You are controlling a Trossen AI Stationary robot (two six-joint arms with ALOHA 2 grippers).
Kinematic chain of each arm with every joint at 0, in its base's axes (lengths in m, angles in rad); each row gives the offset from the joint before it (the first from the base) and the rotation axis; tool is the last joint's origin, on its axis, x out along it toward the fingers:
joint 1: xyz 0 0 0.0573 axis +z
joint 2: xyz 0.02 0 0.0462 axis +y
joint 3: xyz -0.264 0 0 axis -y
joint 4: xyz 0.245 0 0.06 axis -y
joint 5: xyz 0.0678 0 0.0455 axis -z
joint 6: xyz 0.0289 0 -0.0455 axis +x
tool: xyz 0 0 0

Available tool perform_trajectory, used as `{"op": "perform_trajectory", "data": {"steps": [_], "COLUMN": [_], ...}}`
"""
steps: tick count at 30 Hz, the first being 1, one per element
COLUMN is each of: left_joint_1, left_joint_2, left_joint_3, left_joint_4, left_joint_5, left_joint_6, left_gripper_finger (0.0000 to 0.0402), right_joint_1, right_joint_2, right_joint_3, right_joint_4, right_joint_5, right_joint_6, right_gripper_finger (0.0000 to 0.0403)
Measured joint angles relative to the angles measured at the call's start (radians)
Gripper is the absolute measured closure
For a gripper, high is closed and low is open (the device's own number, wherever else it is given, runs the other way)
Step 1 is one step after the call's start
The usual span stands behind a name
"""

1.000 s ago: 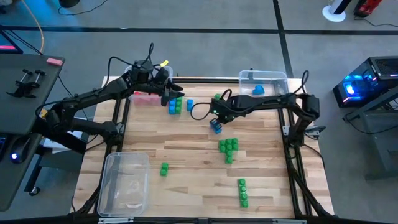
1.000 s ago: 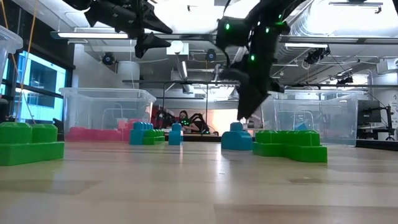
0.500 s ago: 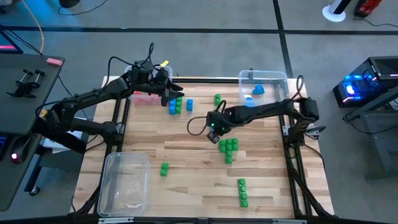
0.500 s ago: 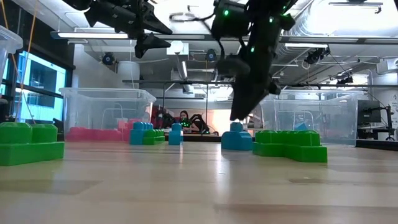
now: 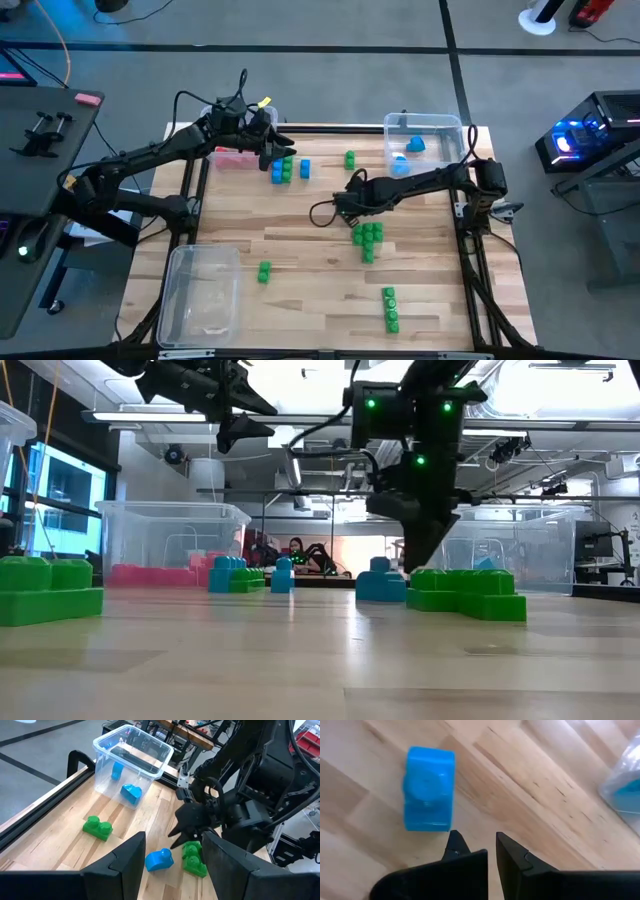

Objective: Sort blocks
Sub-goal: Put the blue game piece into the top right transparent bin

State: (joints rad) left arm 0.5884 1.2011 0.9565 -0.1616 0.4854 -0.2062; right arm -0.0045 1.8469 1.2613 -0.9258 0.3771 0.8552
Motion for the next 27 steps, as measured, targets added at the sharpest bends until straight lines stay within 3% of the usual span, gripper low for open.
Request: {"op": "perform_trajectory", "data": {"steps": [3,9,22,27], "left_joint_1": [-0.001,-0.001,-0.001,-0.001], "left_joint_2": [0.000,0.000,0.003,0.003], "left_joint_3": [0.000,0.000,0.000,-0.029], "left_joint_4": [0.000,0.000,-0.003,0.010], "left_joint_5": [0.000,0.000,-0.001,-0.006], "left_joint_6": [0.000,-0.001,-0.001,-0.002], "left_gripper_finger": [0.0218,0.0218,0.0218,0.0218], "right_joint_1": [0.000,0.028,0.045,0.038], "right_joint_2": [-0.002,-0.014,0.065,0.064], "right_joint_3": [0.000,0.000,0.001,0.000], "right_joint_4": [0.004,0.126,0.135,0.070], "right_joint_5": [0.004,-0.147,-0.014,0.098], "right_joint_6": [-0.003,-0.068,0.061,0.088], "right_gripper_finger": [0.0403,0.0403,0.0403,0.0403]}}
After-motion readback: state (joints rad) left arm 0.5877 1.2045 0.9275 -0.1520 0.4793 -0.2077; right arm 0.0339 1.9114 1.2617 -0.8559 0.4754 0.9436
